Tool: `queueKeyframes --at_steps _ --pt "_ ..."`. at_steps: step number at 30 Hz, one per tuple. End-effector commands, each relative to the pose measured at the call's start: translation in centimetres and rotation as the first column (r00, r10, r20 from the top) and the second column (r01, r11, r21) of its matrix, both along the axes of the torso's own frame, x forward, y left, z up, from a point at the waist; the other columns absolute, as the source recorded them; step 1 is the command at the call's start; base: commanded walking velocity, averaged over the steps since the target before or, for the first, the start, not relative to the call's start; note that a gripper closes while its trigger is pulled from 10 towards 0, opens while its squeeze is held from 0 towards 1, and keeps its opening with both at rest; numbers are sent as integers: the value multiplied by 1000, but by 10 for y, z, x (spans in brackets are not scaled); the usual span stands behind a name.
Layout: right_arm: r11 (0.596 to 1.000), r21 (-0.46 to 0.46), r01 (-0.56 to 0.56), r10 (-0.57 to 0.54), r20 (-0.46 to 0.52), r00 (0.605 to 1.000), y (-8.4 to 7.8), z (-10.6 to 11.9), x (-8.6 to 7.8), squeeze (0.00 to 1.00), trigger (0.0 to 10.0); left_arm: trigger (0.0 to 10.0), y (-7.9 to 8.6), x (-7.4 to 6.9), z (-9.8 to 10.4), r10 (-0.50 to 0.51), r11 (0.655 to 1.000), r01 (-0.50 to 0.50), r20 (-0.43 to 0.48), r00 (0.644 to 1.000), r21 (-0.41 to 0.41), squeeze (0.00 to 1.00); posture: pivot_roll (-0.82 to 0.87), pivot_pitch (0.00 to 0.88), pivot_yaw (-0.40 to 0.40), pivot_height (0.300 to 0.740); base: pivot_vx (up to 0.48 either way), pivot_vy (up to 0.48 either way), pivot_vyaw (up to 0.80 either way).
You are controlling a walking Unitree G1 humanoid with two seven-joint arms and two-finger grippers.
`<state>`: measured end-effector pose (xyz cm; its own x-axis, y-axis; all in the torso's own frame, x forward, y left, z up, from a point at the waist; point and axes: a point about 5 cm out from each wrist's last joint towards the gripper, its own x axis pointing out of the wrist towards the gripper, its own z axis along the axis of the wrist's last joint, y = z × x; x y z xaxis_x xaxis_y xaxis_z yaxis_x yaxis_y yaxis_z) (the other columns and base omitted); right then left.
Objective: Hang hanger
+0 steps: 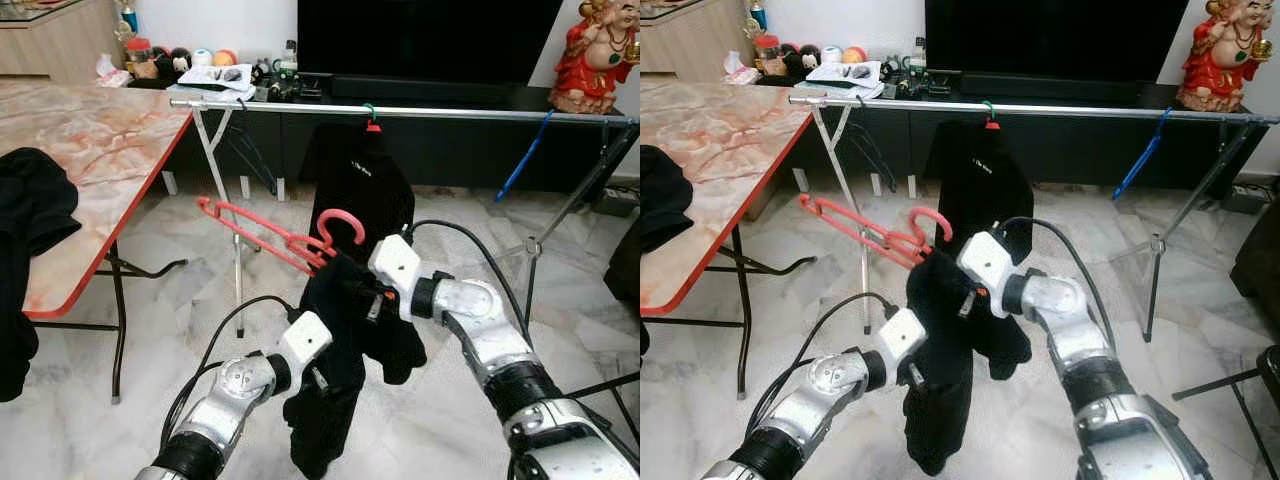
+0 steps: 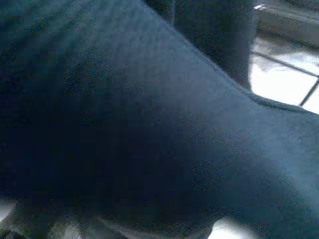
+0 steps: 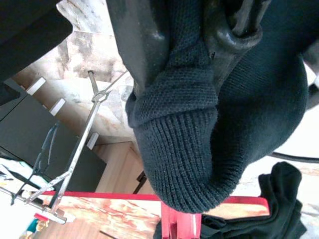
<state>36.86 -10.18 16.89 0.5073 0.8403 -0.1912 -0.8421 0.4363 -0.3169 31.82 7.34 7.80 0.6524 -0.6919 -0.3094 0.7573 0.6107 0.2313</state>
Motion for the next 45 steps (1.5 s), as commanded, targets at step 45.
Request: queueKeyframes --at_steps 45 --pt "996 87 -22 22 2 1000 40 19 4 0 10000 10000 -22 23 28 396 915 -403 199 896 -7 0 -20 59 -42 740 0 0 0"
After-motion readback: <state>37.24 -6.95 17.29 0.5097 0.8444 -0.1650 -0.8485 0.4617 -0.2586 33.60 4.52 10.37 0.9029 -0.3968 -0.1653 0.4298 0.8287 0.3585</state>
